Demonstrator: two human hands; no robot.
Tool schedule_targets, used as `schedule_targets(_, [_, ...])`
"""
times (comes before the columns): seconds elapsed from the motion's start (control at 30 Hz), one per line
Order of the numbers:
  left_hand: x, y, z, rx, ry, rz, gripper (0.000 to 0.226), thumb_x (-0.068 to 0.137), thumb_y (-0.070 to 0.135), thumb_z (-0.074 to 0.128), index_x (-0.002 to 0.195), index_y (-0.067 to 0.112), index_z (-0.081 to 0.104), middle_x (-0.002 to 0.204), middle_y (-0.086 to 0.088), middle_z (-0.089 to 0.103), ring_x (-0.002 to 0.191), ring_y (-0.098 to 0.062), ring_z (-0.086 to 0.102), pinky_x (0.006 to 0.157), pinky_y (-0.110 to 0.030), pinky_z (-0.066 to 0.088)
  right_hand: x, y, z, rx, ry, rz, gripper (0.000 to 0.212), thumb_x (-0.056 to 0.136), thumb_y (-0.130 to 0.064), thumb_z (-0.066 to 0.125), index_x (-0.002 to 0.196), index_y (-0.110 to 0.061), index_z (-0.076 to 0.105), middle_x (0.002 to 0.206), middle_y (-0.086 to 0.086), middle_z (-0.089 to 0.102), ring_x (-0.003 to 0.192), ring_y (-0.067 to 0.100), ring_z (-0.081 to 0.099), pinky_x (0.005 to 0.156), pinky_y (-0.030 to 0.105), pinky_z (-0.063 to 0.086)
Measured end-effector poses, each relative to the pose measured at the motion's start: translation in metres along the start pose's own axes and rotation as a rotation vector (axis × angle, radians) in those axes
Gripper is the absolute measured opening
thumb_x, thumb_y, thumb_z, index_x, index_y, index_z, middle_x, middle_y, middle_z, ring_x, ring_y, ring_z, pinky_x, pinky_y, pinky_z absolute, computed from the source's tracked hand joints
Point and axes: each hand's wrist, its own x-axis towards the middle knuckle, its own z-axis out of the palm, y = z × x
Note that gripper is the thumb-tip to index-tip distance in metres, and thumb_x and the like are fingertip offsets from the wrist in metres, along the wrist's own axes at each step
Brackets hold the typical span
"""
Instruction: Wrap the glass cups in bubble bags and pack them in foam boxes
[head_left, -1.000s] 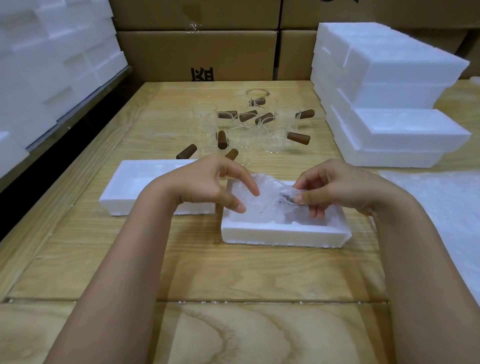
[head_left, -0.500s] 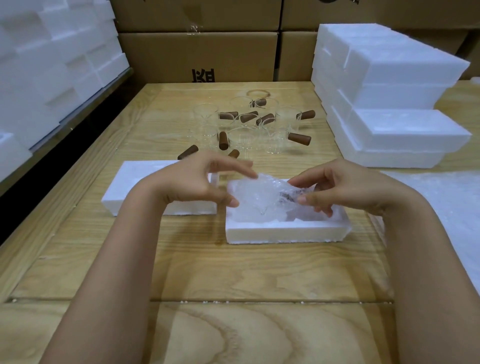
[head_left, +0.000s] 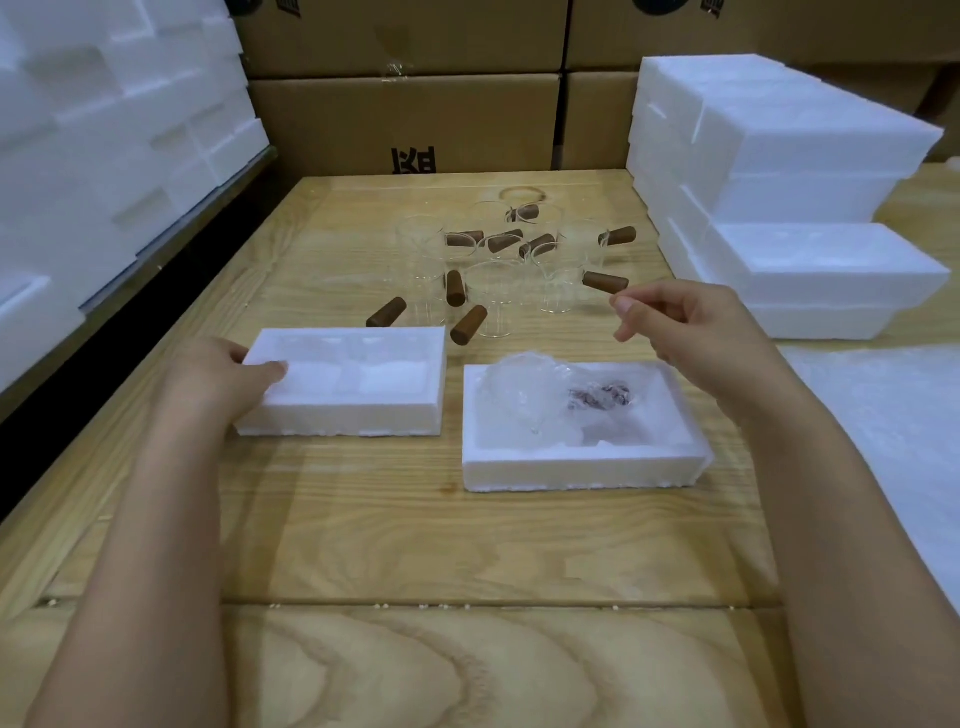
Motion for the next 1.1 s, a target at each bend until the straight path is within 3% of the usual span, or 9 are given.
schedule_targets(0.07, [0.003, -0.003, -0.001, 0.012, 0.047, 0.013, 0.017, 0.088, 0.022, 0.065, 0.095, 0.008, 0.067, 0.070, -0.002, 0.048, 0.077, -0.025, 0.046, 0.067, -0.032, 0.037, 0.000, 0.002, 0.000, 0.007, 0.025, -0.008, 0.013, 0.092, -0.030, 0.060, 0.089, -0.021, 0.069, 0.058, -0.017, 0.061, 0.048, -0.002, 0.042, 0.061, 0.024, 0.035])
schedule_targets(0.13, [0.001, -0.005, -0.009, -0.014, 0.079, 0.015, 0.007, 0.085, 0.022, 0.067, 0.085, 0.015, 0.064, 0.069, 0.000, 0.050, 0.071, -0.022, 0.047, 0.064, -0.032, 0.038, 0.001, 0.002, 0.000, 0.006, 0.060, -0.019, 0.015, 0.093, -0.028, 0.059, 0.086, -0.019, 0.069, 0.050, -0.021, 0.056, 0.046, -0.002, 0.041, 0.058, 0.022, 0.032])
schedule_targets(0.27, [0.011, -0.014, -0.033, -0.116, 0.195, 0.086, 0.029, 0.077, 0.039, 0.062, 0.097, 0.018, 0.062, 0.089, -0.014, 0.063, 0.083, -0.036, 0.060, 0.079, -0.051, 0.053, 0.002, 0.001, 0.002, 0.062, 0.143, -0.034, 0.015, 0.093, -0.028, 0.057, 0.084, -0.023, 0.069, 0.055, -0.017, 0.061, 0.042, 0.001, 0.037, 0.051, 0.018, 0.031])
schedule_targets(0.33, [0.023, -0.015, -0.042, -0.162, 0.277, 0.135, 0.040, 0.067, 0.052, 0.054, 0.088, 0.018, 0.055, 0.080, -0.009, 0.062, 0.079, -0.037, 0.062, 0.079, -0.055, 0.054, 0.001, -0.001, 0.004, 0.084, 0.168, -0.042, 0.016, 0.093, -0.028, 0.056, 0.084, -0.025, 0.069, 0.061, -0.013, 0.065, 0.045, -0.002, 0.042, 0.054, 0.018, 0.033])
schedule_targets(0.47, [-0.003, 0.039, -0.041, -0.378, 0.376, 0.246, 0.052, 0.063, 0.055, 0.048, 0.098, 0.018, 0.059, 0.089, -0.002, 0.068, 0.087, -0.029, 0.065, 0.084, -0.047, 0.054, 0.000, -0.008, 0.012, 0.201, 0.096, -0.046, 0.026, 0.097, -0.037, 0.049, 0.086, -0.027, 0.070, 0.081, -0.010, 0.071, 0.052, -0.005, 0.048, 0.055, 0.015, 0.037])
schedule_targets(0.63, [-0.057, 0.099, 0.011, -0.315, 0.463, 0.456, 0.016, 0.081, 0.034, 0.059, 0.088, 0.022, 0.063, 0.081, 0.008, 0.058, 0.075, -0.012, 0.056, 0.064, -0.022, 0.038, 0.001, -0.013, 0.010, 0.449, 0.017, 0.013, 0.037, 0.094, -0.059, 0.034, 0.112, -0.043, 0.061, 0.103, -0.004, 0.072, 0.049, 0.008, 0.045, 0.042, 0.018, 0.034])
schedule_targets(0.83, [-0.075, 0.103, 0.060, -0.526, 0.273, 0.623, 0.020, 0.092, 0.040, 0.056, 0.087, 0.022, 0.063, 0.073, 0.025, 0.056, 0.065, 0.009, 0.054, 0.062, -0.004, 0.039, 0.005, -0.005, -0.002, 0.457, 0.143, 0.108, 0.047, 0.097, -0.059, 0.028, 0.112, -0.037, 0.066, 0.109, -0.010, 0.071, 0.054, 0.007, 0.048, 0.053, 0.021, 0.038])
schedule_targets(0.97, [-0.074, 0.095, 0.072, -0.741, 0.036, 0.571, 0.035, 0.100, 0.032, 0.044, 0.092, 0.007, 0.068, 0.081, 0.002, 0.067, 0.074, -0.017, 0.062, 0.066, -0.041, 0.058, 0.005, -0.005, -0.007, 0.489, 0.239, 0.182, 0.045, 0.099, -0.053, 0.029, 0.101, -0.033, 0.069, 0.100, -0.011, 0.073, 0.051, 0.007, 0.048, 0.053, 0.022, 0.040])
schedule_targets(1.1, [-0.076, 0.096, 0.069, -0.966, -0.090, 0.582, 0.028, 0.103, 0.024, 0.040, 0.108, 0.026, 0.068, 0.106, 0.011, 0.070, 0.083, -0.003, 0.064, 0.064, -0.025, 0.056, 0.004, -0.008, -0.008, 0.591, 0.276, 0.195, 0.045, 0.100, -0.051, 0.029, 0.097, -0.027, 0.066, 0.095, -0.014, 0.070, 0.056, 0.011, 0.045, 0.055, 0.024, 0.039])
